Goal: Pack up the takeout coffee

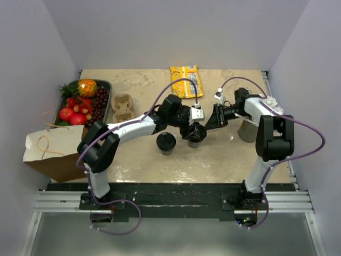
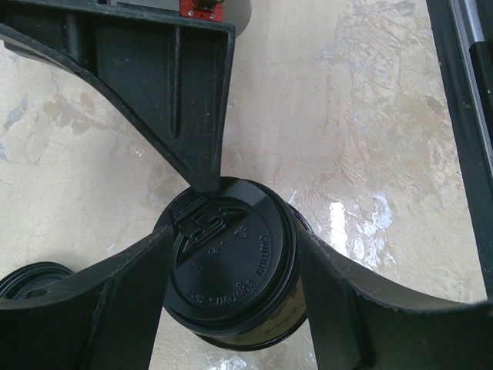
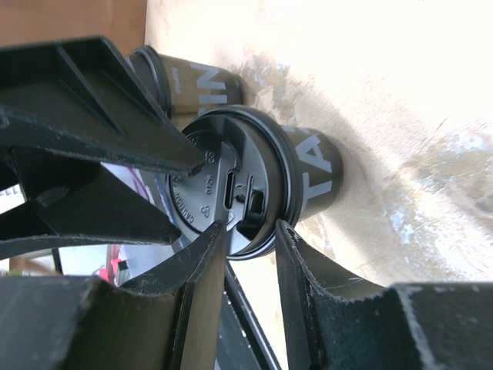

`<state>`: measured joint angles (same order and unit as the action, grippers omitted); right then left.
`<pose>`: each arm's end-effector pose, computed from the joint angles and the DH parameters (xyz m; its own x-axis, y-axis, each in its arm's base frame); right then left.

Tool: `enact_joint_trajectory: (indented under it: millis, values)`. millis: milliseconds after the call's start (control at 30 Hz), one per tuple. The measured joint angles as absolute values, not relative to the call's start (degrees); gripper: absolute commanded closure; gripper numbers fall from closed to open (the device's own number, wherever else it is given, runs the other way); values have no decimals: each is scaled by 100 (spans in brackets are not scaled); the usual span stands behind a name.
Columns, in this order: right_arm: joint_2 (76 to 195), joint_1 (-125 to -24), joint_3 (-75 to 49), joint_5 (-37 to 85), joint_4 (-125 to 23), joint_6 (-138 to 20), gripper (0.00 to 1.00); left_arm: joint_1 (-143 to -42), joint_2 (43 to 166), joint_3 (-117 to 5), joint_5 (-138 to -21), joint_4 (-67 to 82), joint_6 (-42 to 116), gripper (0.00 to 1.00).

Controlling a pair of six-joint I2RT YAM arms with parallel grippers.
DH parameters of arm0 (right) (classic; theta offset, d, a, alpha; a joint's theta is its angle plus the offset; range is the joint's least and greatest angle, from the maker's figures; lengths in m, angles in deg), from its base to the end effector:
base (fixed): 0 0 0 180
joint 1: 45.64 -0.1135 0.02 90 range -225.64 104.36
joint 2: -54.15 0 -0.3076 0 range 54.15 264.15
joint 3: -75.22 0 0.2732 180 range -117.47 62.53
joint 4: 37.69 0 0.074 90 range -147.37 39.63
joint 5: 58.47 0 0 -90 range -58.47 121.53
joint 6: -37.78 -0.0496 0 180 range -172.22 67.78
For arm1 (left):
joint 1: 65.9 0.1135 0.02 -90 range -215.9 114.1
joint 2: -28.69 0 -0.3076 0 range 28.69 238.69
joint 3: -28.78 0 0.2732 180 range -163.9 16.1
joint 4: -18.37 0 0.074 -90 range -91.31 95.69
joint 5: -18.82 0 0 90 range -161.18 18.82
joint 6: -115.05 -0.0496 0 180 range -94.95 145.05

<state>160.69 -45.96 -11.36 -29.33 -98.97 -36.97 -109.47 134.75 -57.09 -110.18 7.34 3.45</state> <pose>0.3791 0.0454 0.2181 -0.9178 -0.1332 -0.3740 -0.3909 0.4676 0.7928 0.3101 -0.3381 0.2565 -0.0084 0.4029 -0.9152 0.9988 0.0471 0.0115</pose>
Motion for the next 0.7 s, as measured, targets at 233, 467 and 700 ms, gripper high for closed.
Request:
enact_joint_trajectory:
  millis: [233, 467, 700]
  values:
    - [16069, -4663, -1140, -2892, -9611, -3918, 64, -10947, 13388, -5587, -11053, 631, 338, 31]
    - [16069, -4847, -1171, -2830, -9532, -3966, 64, -10947, 13250, -5451, -11097, 506, 299, 33]
    - [16067, -4954, -1171, -2806, -9530, -3977, 64, -10947, 13130, -5392, -11132, 340, 294, 34]
